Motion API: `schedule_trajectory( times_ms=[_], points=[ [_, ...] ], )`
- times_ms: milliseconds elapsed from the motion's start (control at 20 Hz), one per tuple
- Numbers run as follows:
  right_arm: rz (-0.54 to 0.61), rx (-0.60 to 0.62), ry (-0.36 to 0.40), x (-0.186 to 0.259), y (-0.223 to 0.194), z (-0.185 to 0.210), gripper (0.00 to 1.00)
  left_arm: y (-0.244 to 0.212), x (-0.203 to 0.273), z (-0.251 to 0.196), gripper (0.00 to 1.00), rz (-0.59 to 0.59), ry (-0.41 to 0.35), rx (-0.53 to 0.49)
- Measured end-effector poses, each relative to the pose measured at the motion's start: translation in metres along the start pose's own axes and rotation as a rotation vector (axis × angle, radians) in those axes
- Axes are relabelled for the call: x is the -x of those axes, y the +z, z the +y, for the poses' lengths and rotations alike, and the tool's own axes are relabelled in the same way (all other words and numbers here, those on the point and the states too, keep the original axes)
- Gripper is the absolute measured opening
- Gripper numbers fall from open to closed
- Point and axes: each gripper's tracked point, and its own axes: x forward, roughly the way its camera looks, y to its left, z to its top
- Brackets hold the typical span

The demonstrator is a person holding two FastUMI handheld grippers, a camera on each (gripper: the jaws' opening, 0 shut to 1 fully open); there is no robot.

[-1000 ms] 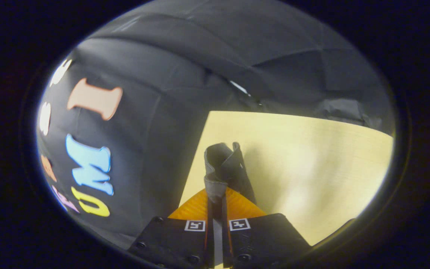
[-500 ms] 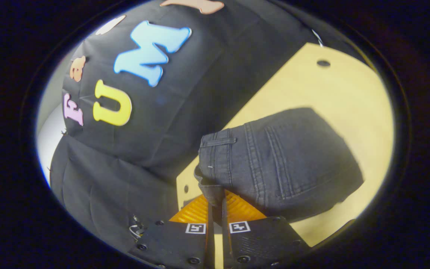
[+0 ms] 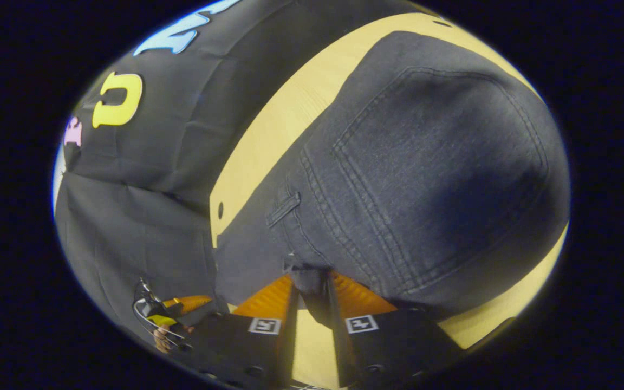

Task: Grasp the waist and the cuffs of the jeans and fold them to make the two legs overlap; first hold the waist and fold one-third of the jeans toward the cuffs, then hold the cuffs and fold the remaining one-third in the same direction to finish folding.

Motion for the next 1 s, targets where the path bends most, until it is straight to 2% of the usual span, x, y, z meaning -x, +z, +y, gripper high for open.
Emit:
schedule_trajectory(
  times_ms=[150, 250, 350, 450, 550, 600, 700, 750, 800, 900, 950, 1000],
  points=[
    [-0.005, -0.073, 0.083, 0.024, -0.002, 0.030, 0.69, 0.008, -0.002, 0.000, 1.00, -0.014, 0.002, -0.052],
    [-0.005, -0.051, 0.096, 0.039, 0.008, 0.032, 0.97, 0.025, -0.004, -0.012, 1.00, -0.060, -0.004, -0.173],
    [-0.038, 0.049, 0.080, 0.055, 0.021, 0.030, 0.95, 0.038, -0.008, -0.030, 1.00, -0.077, -0.005, -0.417],
    [-0.072, 0.126, 0.064, 0.083, 0.032, 0.021, 0.95, 0.038, -0.011, -0.040, 1.00, -0.038, -0.003, -0.659],
    [-0.105, 0.121, 0.040, 0.112, 0.045, 0.002, 0.95, 0.033, -0.019, -0.043, 1.00, 0.027, 0.019, -0.809],
    [-0.113, 0.105, 0.019, 0.121, 0.046, -0.011, 0.95, 0.031, -0.020, -0.039, 0.99, 0.058, 0.038, -0.833],
    [-0.126, 0.071, -0.035, 0.135, 0.045, -0.040, 0.95, 0.030, -0.019, -0.022, 0.99, 0.107, 0.123, -0.847],
    [-0.129, 0.050, -0.051, 0.141, 0.044, -0.049, 0.95, 0.022, -0.015, -0.025, 0.99, 0.157, 0.105, -0.798],
    [-0.130, 0.029, -0.062, 0.147, 0.043, -0.055, 0.95, 0.027, -0.024, -0.029, 0.98, 0.098, 0.062, -0.772],
    [-0.139, -0.004, -0.070, 0.157, 0.040, -0.065, 0.95, 0.021, -0.015, -0.023, 0.98, 0.118, 0.074, -0.685],
    [-0.141, -0.012, -0.077, 0.159, 0.040, -0.069, 0.95, 0.018, -0.014, -0.024, 0.99, 0.118, 0.073, -0.689],
    [-0.141, -0.014, -0.085, 0.161, 0.040, -0.073, 0.95, 0.013, -0.012, -0.030, 0.92, 0.127, 0.072, -0.714]
  ],
)
